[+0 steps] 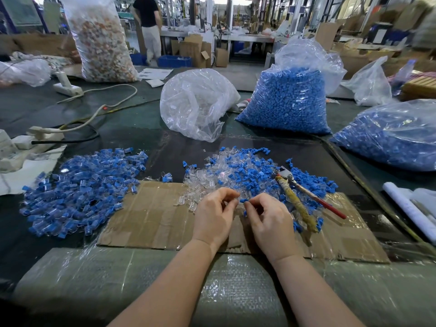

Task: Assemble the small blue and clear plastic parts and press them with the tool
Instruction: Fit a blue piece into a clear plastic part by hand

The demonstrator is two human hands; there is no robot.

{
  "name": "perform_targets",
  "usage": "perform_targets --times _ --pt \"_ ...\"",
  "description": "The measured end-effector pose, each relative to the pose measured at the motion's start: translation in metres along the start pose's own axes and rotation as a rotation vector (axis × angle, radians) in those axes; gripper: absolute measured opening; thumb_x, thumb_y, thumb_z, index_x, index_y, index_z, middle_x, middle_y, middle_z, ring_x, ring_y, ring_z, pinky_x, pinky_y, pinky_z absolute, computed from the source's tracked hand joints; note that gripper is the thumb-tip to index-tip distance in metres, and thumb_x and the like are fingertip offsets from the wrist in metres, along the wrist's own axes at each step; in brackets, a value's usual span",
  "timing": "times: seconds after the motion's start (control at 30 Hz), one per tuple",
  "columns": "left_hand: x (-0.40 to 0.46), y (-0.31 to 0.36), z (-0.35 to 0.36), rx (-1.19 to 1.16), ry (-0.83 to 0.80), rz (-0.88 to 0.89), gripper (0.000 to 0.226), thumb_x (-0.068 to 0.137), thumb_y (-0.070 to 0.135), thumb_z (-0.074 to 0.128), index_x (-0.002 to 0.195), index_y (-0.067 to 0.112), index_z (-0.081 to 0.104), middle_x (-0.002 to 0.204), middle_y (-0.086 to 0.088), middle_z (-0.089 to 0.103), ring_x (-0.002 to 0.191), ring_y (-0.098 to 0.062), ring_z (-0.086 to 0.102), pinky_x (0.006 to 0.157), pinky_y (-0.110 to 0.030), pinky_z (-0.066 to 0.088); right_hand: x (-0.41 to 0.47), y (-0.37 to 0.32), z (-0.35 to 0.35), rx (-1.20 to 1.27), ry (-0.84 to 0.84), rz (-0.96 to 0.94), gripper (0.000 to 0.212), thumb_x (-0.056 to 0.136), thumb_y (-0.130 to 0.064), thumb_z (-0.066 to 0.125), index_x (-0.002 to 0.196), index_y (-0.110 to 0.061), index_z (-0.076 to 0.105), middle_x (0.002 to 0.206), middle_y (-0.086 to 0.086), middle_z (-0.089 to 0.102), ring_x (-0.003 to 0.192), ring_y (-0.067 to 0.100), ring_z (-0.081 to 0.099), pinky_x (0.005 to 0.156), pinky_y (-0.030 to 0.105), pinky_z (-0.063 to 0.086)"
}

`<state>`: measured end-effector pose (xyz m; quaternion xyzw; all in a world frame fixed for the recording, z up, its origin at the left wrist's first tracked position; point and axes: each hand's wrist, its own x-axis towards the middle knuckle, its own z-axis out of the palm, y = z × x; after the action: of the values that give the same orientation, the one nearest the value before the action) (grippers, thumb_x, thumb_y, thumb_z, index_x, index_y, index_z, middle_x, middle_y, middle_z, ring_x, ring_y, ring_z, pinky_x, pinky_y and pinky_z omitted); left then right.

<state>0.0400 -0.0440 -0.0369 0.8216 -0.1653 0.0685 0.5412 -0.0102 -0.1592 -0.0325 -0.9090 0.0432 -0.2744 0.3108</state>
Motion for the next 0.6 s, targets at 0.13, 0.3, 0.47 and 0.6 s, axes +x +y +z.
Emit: perform_targets --times 0.13,0.3,0.47,0.6 --pt "-0.0004 -0.0011 0.0008 -0.055 -0.025 -0.02 0.024 0.085 0.01 0.065 0.082 0.034 0.062 0.078 0.008 0.065 0.076 -0.01 0.061 0.075 -0.025 0.052 -0.0005 -0.0016 0.002 -0.097 0.02 -0.02 0.015 0.087 -0.018 0.063 0.074 -0.013 0.06 0.071 -0.003 0.056 0.067 0.01 0.04 0.069 0.03 0.034" --pt "-0.0004 -0.0003 -0.001 -0.046 -0.056 0.015 0.024 0.087 0.007 0.06 0.085 0.031 0.062 0.079 0.014 0.064 0.076 0.002 0.06 0.07 -0.005 0.044 0.0001 0.0009 0.0039 -0.124 0.012 -0.032 0.014 0.088 -0.019 0.063 0.075 -0.014 0.061 0.072 -0.002 0.06 0.066 0.009 0.041 0.07 0.028 0.035" --pt "-0.0007 0.0007 -0.0022 -0.071 -0.066 0.028 0.023 0.087 0.006 0.059 0.085 0.029 0.063 0.076 0.016 0.062 0.073 0.004 0.058 0.067 -0.006 0.044 -0.0004 0.0022 0.0051 -0.133 0.035 -0.047 0.01 0.087 -0.016 0.065 0.077 -0.013 0.064 0.073 0.0 0.063 0.066 0.015 0.052 0.069 0.029 0.038" --pt "-0.0002 -0.0009 -0.0012 -0.074 -0.051 0.017 0.031 0.084 0.005 0.064 0.082 0.035 0.06 0.075 0.012 0.064 0.071 -0.006 0.06 0.068 -0.015 0.05 -0.0006 0.003 0.0052 -0.134 0.022 -0.058 0.009 0.088 -0.015 0.063 0.08 -0.012 0.065 0.076 0.002 0.065 0.07 0.021 0.058 0.07 0.033 0.044"
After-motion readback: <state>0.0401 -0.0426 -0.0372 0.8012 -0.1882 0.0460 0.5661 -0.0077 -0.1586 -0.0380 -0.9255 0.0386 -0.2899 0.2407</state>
